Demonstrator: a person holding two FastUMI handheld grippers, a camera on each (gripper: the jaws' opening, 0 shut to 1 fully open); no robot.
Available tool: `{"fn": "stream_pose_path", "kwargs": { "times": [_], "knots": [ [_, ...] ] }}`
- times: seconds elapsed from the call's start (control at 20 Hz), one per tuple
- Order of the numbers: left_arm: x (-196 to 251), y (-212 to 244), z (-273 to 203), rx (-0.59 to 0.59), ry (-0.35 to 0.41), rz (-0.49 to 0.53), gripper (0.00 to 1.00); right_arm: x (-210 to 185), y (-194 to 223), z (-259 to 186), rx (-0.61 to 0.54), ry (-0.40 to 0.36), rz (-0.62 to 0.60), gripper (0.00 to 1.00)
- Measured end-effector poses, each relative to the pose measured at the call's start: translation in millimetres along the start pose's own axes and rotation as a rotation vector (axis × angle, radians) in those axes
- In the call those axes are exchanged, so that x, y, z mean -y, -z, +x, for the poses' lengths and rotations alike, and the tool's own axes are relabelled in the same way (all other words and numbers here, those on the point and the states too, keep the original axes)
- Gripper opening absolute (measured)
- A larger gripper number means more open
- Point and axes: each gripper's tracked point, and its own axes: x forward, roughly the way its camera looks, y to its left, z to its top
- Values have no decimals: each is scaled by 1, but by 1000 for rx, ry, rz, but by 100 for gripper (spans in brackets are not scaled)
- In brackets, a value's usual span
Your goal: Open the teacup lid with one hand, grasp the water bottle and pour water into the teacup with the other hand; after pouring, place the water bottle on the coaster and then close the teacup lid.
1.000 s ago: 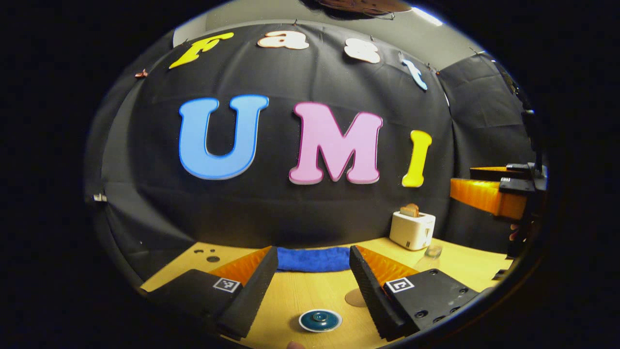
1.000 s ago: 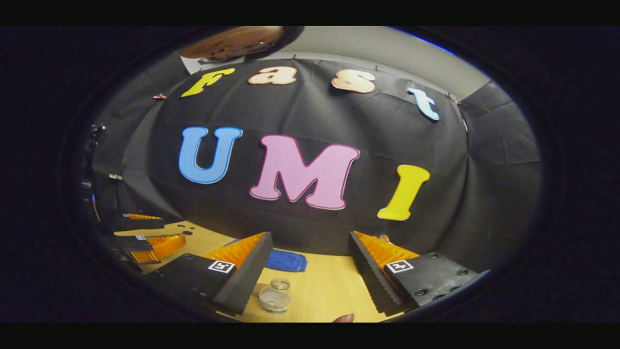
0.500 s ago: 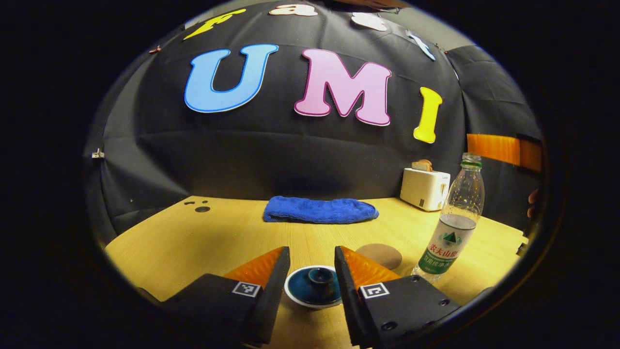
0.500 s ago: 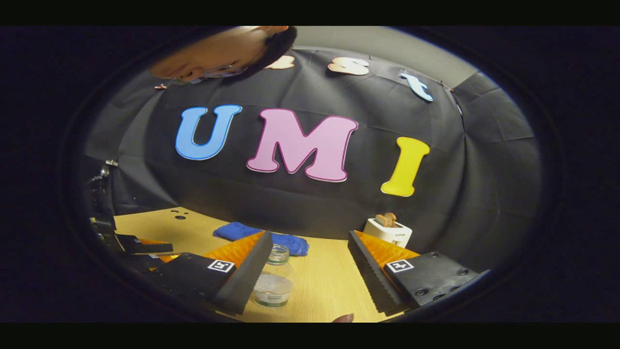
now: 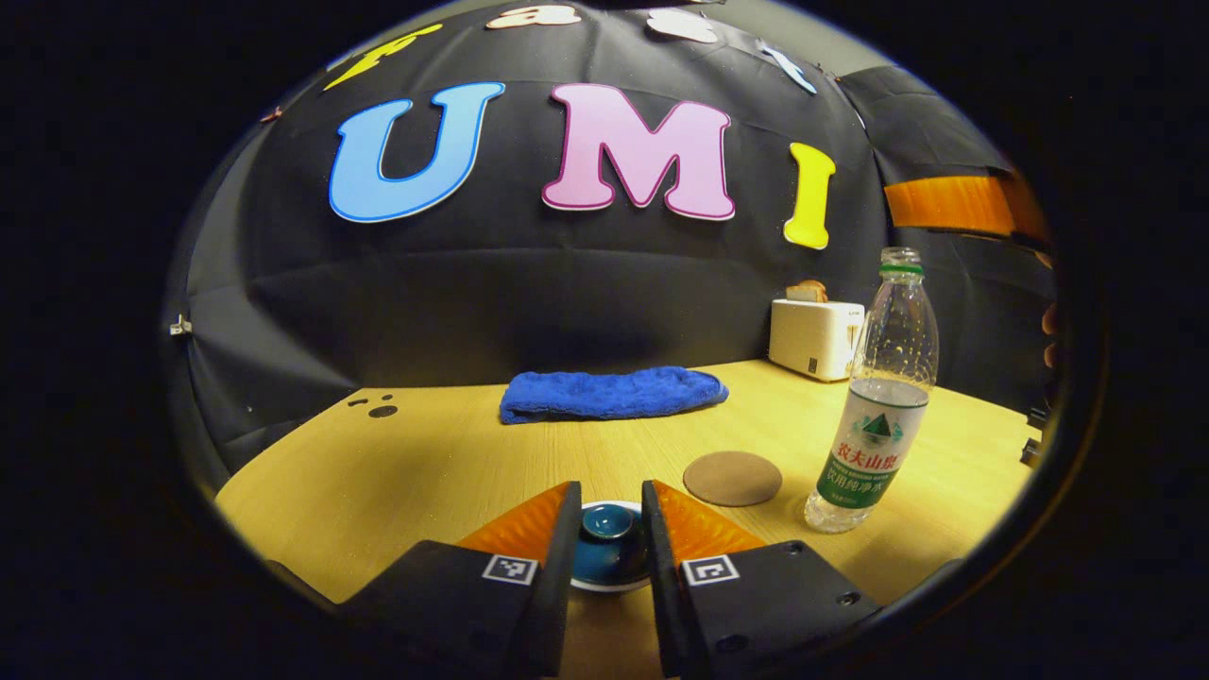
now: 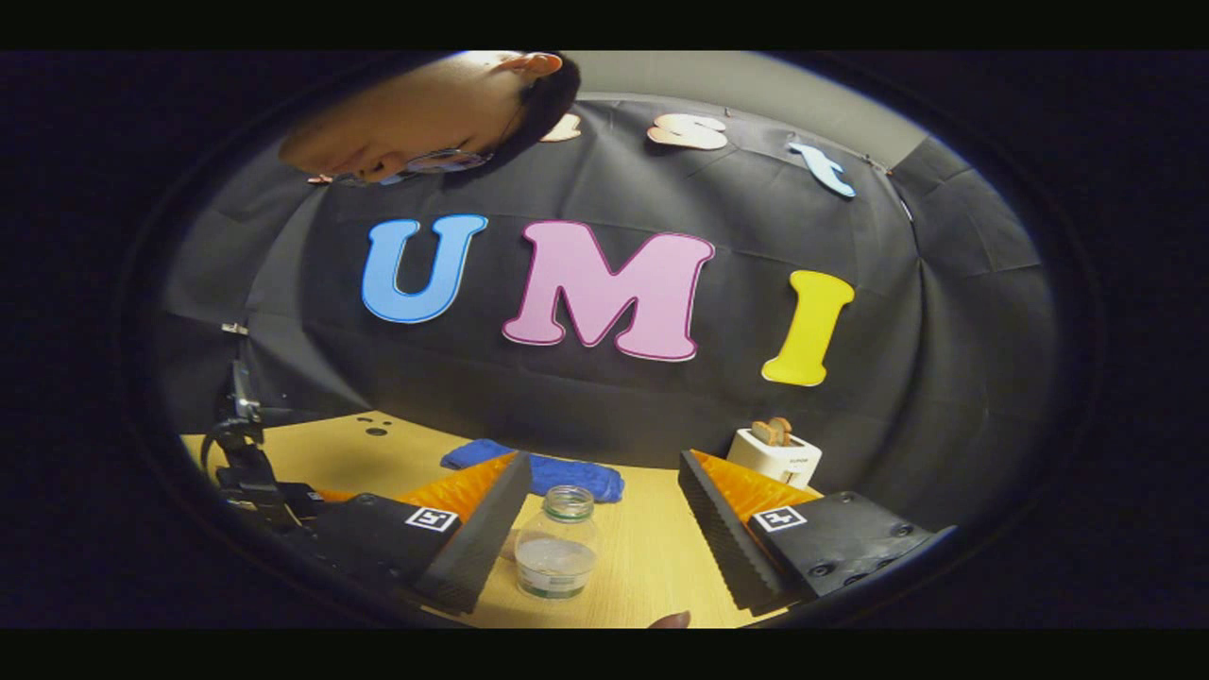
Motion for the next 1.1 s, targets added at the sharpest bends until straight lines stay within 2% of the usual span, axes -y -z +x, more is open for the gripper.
{"fn": "stream_pose_path", "kwargs": {
  "times": [0.1,0.2,0.25,0.45,0.75,0.8,0.95,1.05,1.1],
  "knots": [
    [-1,2,1,-7,-21,19,36,-5,4,-2,-8,-11,11,96],
    [0,0,0,-1,-24,30,35,-8,8,-5,-15,-18,11,97],
    [-1,-2,-1,3,-22,23,30,-10,11,-6,-21,-24,12,97],
    [-14,-15,-5,16,-30,-75,32,-20,34,-15,-68,-47,20,97],
    [-42,-69,-25,99,-73,-101,32,-40,82,-17,-124,-85,32,97],
    [-44,-72,-29,101,-77,-101,29,-42,94,-15,-133,-88,31,97],
    [-53,-78,-40,104,-91,-98,29,-40,124,-9,-164,-65,53,96],
    [-57,-74,-42,92,-100,-107,36,-38,145,-4,-197,-44,90,96],
    [-58,-73,-42,85,-103,-111,32,-38,152,0,-204,-37,99,98]
  ]
}}
